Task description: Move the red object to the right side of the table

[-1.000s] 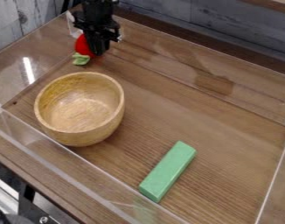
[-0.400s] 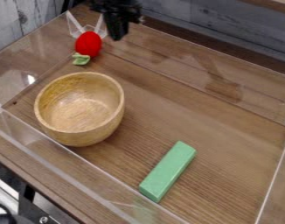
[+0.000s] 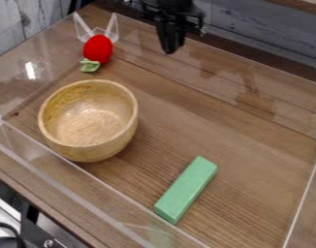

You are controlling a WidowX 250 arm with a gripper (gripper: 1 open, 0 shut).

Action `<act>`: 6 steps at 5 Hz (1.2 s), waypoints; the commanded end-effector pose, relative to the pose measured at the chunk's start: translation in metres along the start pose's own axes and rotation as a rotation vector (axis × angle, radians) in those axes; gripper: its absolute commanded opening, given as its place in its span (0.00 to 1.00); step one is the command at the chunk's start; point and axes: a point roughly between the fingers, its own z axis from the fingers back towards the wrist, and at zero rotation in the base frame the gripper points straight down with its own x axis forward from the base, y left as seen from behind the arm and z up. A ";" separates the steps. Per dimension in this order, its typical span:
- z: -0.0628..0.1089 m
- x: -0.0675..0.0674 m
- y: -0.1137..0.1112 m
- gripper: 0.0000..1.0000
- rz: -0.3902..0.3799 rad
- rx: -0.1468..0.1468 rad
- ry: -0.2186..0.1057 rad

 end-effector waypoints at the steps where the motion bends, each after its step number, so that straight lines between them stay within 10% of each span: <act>1: 0.016 0.013 0.001 0.00 0.031 0.034 -0.063; 2: 0.008 0.013 0.008 1.00 0.062 0.044 -0.050; 3: 0.007 0.007 0.007 0.00 0.083 0.049 -0.039; 5: 0.001 -0.009 0.023 0.00 0.074 0.058 -0.018; 6: -0.001 -0.019 0.040 1.00 0.038 0.056 -0.015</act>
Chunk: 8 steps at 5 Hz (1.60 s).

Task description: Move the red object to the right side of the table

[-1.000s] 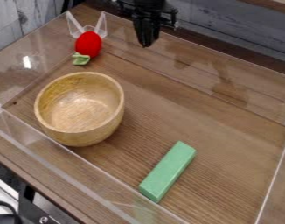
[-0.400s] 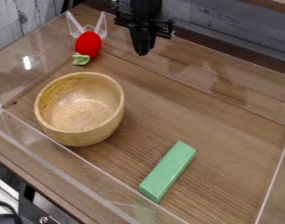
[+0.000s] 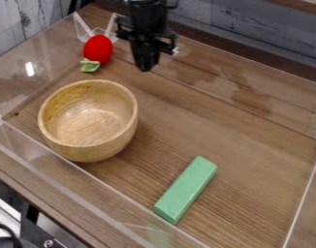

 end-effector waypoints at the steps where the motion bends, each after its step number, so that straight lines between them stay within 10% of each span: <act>1: 0.037 0.022 0.012 0.00 -0.018 0.025 -0.079; 3: 0.034 0.034 -0.072 0.00 -0.128 -0.030 -0.069; 4: 0.023 0.032 -0.079 0.00 -0.119 -0.032 -0.060; 5: 0.000 0.029 -0.052 1.00 -0.122 -0.028 -0.049; 8: 0.014 0.016 -0.022 1.00 -0.048 -0.016 -0.095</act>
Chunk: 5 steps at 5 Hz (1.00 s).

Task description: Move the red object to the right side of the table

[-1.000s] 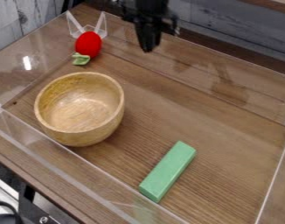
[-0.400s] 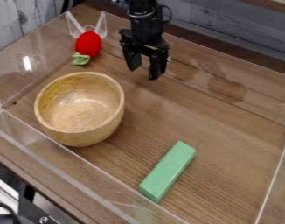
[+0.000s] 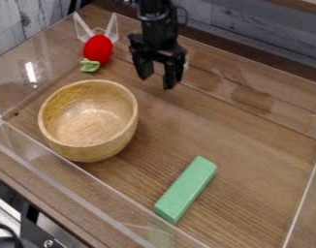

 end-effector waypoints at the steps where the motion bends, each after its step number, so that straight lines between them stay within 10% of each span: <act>1: 0.037 0.012 0.021 1.00 -0.010 0.023 -0.086; 5: 0.051 0.011 0.084 1.00 -0.104 0.020 -0.087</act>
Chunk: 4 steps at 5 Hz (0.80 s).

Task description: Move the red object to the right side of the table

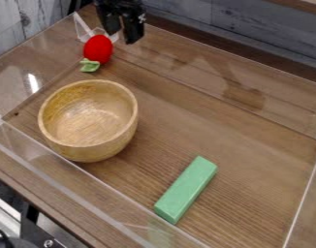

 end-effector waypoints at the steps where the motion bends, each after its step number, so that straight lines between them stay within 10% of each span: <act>1: 0.011 -0.003 0.017 1.00 -0.001 0.041 -0.035; 4: -0.006 -0.001 0.028 1.00 0.013 0.045 -0.003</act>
